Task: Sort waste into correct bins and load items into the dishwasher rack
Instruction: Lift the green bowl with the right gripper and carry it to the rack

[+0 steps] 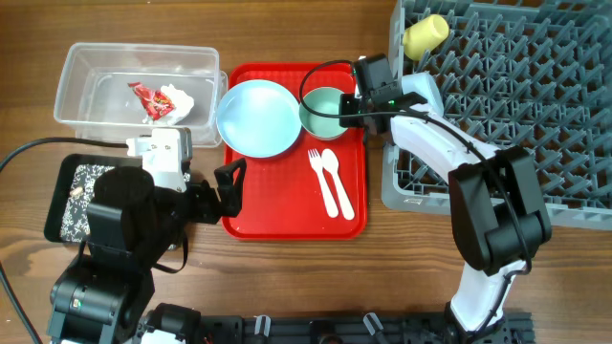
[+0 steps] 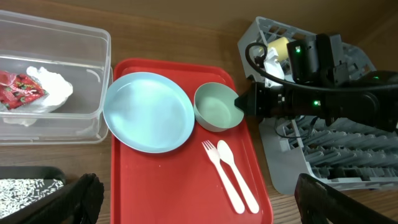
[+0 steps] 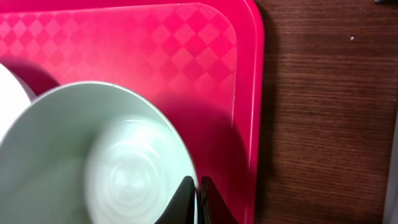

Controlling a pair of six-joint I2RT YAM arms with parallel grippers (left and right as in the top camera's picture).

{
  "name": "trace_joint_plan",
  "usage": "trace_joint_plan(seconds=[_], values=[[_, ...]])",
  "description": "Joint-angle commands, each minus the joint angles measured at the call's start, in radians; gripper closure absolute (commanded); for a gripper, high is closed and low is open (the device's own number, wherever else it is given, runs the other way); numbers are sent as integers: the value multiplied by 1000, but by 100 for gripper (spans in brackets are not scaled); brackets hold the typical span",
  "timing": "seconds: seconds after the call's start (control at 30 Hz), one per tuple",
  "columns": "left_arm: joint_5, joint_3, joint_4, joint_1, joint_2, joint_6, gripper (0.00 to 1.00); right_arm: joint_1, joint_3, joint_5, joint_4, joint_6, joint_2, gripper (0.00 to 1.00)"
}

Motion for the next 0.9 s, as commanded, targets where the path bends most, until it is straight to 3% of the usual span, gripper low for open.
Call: trace_joint_plan(seconds=[0.0,0.4,0.87], values=[[5,-3,0,5,-3,-12,0,2,2,-4,2,2,16,96],[6,-3,0,5,-3,-12,0,2,47,97,-46,26,-32,96],[6,-3,0,5,-3,-13,0,2,64,169,-58,23,-309,96]])
